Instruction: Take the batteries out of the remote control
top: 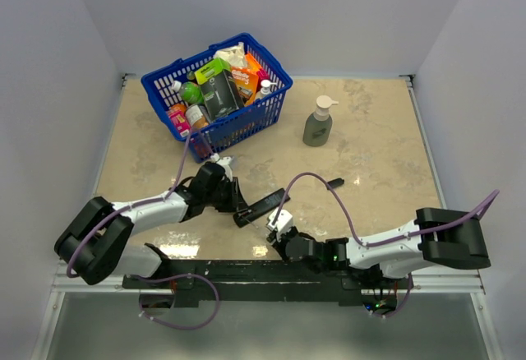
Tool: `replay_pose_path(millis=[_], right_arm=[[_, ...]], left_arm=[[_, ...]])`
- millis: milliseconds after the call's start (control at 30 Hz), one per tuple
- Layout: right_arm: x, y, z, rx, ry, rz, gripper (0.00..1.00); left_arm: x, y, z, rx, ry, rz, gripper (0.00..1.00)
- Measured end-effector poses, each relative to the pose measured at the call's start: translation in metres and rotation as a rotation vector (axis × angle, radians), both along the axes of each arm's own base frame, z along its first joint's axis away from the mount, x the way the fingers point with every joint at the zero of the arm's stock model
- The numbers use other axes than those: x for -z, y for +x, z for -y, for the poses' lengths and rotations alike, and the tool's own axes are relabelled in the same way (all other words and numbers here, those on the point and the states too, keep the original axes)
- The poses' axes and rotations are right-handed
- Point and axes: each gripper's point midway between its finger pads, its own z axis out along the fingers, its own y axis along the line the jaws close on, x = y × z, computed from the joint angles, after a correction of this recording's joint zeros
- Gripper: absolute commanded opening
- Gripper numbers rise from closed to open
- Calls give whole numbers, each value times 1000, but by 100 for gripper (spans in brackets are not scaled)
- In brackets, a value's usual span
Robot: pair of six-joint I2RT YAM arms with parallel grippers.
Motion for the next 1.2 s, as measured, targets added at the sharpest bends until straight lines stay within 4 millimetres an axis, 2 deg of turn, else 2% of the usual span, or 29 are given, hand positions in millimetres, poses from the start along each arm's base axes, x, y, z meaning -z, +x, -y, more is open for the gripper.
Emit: replay_pose_path(millis=[267, 500, 600, 767, 1067, 1200], right_arm=[[-5, 3, 2, 20, 11, 6, 0], [-6, 6, 5, 38, -4, 18, 0], [-8, 7, 4, 43, -11, 24, 0], [-18, 12, 0, 56, -7, 48, 0], [-45, 26, -8, 82, -19, 121, 0], [-46, 39, -1, 118, -43, 129, 0]], left_arm=[[-4, 10, -13, -53, 98, -4, 38], [-43, 37, -18, -109, 141, 106, 42], [-53, 43, -22, -129, 149, 140, 42], [-54, 43, -32, -155, 170, 143, 43], [-43, 36, -41, -165, 201, 116, 43], [-43, 36, -42, -165, 202, 115, 43]])
